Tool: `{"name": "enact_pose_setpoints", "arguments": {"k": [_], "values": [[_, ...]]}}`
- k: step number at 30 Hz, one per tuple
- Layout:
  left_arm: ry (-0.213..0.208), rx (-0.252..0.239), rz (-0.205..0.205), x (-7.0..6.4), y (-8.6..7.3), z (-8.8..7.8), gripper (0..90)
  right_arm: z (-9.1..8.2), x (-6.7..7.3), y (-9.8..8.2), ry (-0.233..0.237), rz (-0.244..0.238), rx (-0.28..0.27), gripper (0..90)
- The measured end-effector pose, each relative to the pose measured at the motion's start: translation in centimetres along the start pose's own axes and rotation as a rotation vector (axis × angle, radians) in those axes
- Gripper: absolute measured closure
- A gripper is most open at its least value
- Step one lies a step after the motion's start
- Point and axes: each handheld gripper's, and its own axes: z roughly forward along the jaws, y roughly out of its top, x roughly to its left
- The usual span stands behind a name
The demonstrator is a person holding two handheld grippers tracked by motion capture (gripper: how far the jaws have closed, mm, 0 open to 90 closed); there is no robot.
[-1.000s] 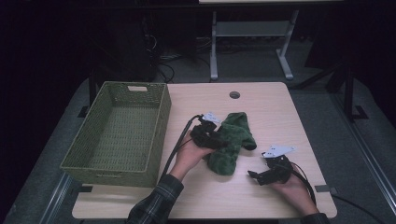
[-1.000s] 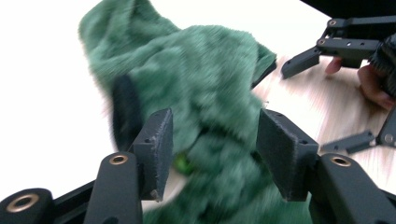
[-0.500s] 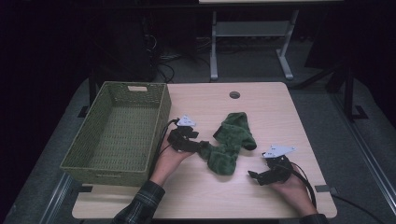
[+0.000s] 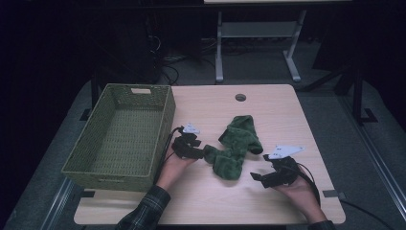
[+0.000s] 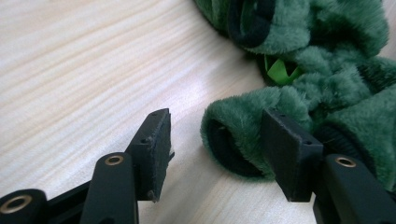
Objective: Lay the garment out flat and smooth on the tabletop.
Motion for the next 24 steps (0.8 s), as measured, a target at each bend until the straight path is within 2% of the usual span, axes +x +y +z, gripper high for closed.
{"name": "enact_pose_setpoints", "arguments": {"k": [6,9,14,17,19,22,24], "values": [[-0.007,0.020,0.004,0.1,-0.4,0.8,46.8,0.3,1.3,2.4,0.077,-0.022,-0.052,15.6],[-0.023,0.017,-0.005,0.1,-0.7,1.3,49.8,0.7,1.6,3.2,0.113,-0.031,-0.070,19.2],[-0.041,0.010,0.001,-0.2,-0.8,1.5,58.5,1.9,2.2,4.8,0.143,-0.042,-0.078,23.7],[-0.057,0.023,0.026,-0.5,-0.8,1.6,70.9,2.9,2.4,5.6,0.155,-0.046,-0.081,28.3],[-0.063,0.028,0.029,-0.6,-0.7,1.6,75.3,3.6,2.3,6.2,0.170,-0.058,-0.078,33.8],[-0.070,0.022,0.024,-0.5,-0.8,1.7,77.2,4.8,2.6,7.2,0.187,-0.068,-0.091,42.9],[-0.067,0.030,0.035,-0.6,-0.7,1.6,77.5,5.6,2.8,7.6,0.202,-0.076,-0.071,46.2]]}}
